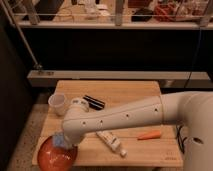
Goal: Place the white sponge in the ceramic bowl
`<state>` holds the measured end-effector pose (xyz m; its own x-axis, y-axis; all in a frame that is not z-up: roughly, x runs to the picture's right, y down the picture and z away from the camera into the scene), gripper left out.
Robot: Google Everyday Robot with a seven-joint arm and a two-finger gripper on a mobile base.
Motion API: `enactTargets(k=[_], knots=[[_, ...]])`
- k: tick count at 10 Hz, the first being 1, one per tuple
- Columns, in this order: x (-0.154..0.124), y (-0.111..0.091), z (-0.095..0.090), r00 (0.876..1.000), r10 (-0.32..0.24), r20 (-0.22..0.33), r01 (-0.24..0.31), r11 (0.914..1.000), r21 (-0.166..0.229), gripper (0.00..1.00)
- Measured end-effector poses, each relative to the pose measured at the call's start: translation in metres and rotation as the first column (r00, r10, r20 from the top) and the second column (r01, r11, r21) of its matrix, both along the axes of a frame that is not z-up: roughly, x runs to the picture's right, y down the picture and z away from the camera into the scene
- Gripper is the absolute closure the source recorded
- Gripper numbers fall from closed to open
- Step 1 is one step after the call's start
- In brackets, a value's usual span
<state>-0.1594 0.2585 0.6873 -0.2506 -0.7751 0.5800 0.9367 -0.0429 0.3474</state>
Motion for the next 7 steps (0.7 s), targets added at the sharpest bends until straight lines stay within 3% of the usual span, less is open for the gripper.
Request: enactTargets(k=[7], knots=[[-0.020,0.006,0.010,0.999,-0.019,0.037,0.020,0.9997,-0.017,1.00]])
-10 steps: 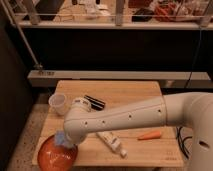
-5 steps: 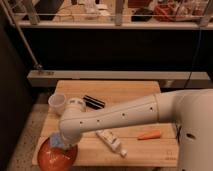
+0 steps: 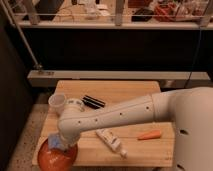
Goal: Place the white sponge in the ceramic bowl
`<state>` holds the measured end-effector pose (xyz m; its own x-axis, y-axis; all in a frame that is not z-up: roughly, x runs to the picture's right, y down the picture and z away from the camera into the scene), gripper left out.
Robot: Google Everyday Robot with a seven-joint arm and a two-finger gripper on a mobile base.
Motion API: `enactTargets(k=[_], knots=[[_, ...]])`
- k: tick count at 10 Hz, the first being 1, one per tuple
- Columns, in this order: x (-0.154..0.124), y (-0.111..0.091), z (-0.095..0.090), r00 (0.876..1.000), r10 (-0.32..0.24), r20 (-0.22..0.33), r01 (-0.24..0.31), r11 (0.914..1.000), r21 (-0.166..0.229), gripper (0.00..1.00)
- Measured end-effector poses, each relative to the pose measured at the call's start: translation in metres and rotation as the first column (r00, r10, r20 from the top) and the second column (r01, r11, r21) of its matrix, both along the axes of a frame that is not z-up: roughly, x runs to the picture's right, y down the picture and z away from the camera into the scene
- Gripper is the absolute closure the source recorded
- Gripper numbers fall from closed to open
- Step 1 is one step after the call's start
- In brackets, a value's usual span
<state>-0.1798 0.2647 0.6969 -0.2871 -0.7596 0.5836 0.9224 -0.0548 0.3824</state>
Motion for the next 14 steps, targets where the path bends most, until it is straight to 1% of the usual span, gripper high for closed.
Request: enactTargets(k=[4,6,9,10,11,12,14], knots=[[-0.003,0.001,0.006,1.000,-0.007,0.011,0.007,0.9999,-0.009,1.00],[-0.010,0.001,0.007,1.000,-0.015,0.021,0.015,0.9998,-0.014,1.00],[-0.013,-0.001,0.011,0.999,-0.023,0.029,0.024,0.9994,-0.025,1.00],[-0.015,-0.002,0.012,0.999,-0.026,0.033,0.027,0.9992,-0.029,0.98],[-0.016,-0.002,0.012,0.999,-0.025,0.033,0.026,0.9992,-0.031,0.92],[-0.016,-0.002,0.013,0.999,-0.021,0.033,0.022,0.9991,-0.036,0.89],[-0.016,-0.003,0.014,0.999,-0.014,0.032,0.015,0.9990,-0.043,0.89]])
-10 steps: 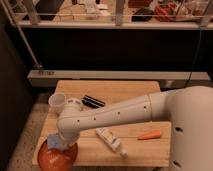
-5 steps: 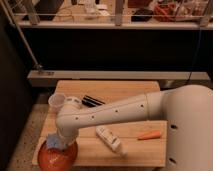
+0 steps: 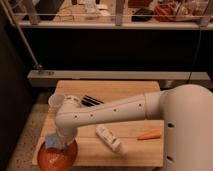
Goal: Place the white sponge in the ceramic bowl
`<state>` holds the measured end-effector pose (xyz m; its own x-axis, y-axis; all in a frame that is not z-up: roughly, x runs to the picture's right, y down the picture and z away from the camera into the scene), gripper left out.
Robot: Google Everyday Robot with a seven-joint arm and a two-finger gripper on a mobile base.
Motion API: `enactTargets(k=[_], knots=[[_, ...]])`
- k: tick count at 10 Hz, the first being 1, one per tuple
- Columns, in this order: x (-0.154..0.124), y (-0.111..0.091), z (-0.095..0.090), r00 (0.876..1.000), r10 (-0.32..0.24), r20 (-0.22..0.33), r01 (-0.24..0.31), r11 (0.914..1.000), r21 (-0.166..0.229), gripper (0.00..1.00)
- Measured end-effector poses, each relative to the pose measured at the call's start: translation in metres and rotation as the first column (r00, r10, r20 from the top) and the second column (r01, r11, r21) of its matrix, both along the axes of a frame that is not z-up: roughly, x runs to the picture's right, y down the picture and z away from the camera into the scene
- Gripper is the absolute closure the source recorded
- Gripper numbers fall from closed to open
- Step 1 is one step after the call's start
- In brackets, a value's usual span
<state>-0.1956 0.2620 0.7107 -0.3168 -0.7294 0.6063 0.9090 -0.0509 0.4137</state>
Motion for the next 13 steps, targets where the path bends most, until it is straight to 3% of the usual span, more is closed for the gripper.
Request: enactTargets(k=[3,13], knots=[[-0.0021,-0.0012,0.0013,1.000,0.004,-0.003,-0.004,1.0000,-0.008,0.76],[-0.0038,-0.0080,0.0090,0.999,0.033,-0.002,-0.033,0.9982,-0.050,0.76]])
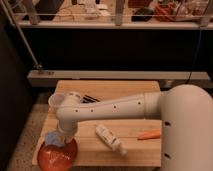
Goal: Place the white sponge in the ceramic bowl
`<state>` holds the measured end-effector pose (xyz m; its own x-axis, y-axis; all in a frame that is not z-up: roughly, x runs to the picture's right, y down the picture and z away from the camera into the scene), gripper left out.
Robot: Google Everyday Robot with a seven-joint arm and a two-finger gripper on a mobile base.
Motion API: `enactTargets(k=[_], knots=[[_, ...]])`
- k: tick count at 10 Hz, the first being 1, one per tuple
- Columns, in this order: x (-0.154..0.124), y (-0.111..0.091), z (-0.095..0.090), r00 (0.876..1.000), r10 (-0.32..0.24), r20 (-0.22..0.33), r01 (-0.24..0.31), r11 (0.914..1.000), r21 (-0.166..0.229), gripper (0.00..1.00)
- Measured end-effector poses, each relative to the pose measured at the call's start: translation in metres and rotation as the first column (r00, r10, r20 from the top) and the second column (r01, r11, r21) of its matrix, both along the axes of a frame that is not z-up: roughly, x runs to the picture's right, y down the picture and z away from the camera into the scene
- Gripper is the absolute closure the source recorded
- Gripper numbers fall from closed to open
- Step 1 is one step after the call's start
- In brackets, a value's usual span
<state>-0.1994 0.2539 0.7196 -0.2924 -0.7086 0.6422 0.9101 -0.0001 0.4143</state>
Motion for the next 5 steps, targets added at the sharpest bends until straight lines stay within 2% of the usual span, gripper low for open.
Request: enactTargets(k=[2,5], knots=[[0.0005,-0.0005,0.0011,1.000,0.007,0.000,-0.007,0.9999,-0.009,0.76],[0.0017,-0.0031,0.0037,1.000,0.015,0.000,-0.015,0.9996,-0.024,0.89]])
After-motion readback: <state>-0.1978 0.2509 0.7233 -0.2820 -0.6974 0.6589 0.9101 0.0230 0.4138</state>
